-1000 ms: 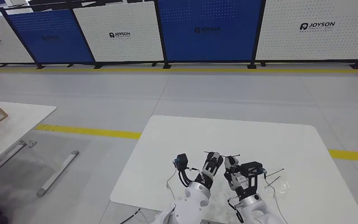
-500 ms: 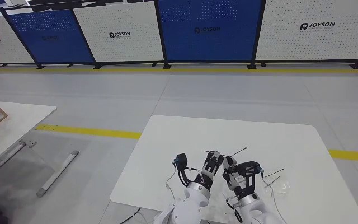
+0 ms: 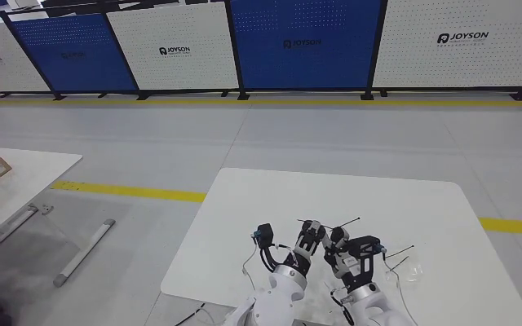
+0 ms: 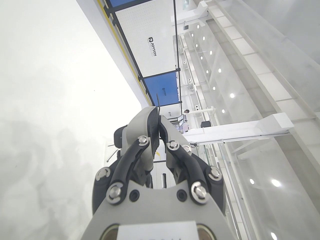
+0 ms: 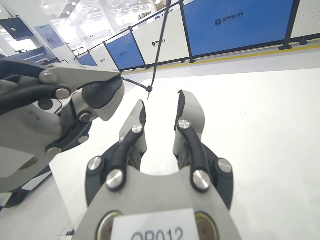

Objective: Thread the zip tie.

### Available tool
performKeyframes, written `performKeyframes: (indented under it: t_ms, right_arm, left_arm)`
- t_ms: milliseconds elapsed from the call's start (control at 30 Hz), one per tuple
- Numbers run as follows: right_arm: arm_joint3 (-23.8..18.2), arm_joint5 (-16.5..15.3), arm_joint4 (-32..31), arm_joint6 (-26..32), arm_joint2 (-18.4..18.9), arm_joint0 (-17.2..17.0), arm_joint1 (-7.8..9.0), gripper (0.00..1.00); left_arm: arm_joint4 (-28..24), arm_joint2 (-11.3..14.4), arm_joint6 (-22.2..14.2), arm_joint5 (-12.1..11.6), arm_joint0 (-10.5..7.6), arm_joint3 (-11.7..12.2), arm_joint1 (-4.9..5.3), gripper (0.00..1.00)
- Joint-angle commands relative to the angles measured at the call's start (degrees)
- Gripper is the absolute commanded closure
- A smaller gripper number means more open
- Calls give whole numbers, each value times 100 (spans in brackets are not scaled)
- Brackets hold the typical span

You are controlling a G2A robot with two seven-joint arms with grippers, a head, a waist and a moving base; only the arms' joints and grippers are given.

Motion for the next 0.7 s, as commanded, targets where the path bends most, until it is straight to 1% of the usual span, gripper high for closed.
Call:
performKeyframes:
  t_ms: [0, 233, 300, 333, 367, 400, 500, 633, 667]
  right_arm:
    - [-20, -2, 0, -29, 14, -14, 2, 71]
    - [-107, -8, 16, -109, 76, -73, 11, 72]
    - [-118, -8, 12, -114, 82, -80, 13, 77]
    - [-121, -6, 12, -115, 83, -83, 13, 78]
    - [-123, -3, 12, -115, 85, -83, 13, 82]
    - [-122, 0, 16, -112, 86, -81, 12, 84]
    - [-114, 6, 40, -110, 86, -71, 10, 81]
    - [-108, 11, 49, -111, 85, -58, 7, 81]
    - [-109, 13, 44, -112, 85, -56, 7, 83]
  left_arm:
    - [14, 12, 2, 4, 0, 11, -3, 100]
    - [57, 34, -11, 42, -2, 27, -8, 100]
    - [69, 39, -11, 39, 3, 23, -9, 100]
    - [75, 42, -11, 36, 7, 18, -10, 100]
    - [80, 43, -11, 33, 11, 16, -10, 100]
    - [86, 43, -14, 31, 13, 16, -10, 100]
    - [111, 37, -10, 38, 12, 31, -10, 100]
    - [97, 35, -4, 46, -9, 58, -17, 100]
    - [97, 36, -5, 47, -12, 61, -19, 100]
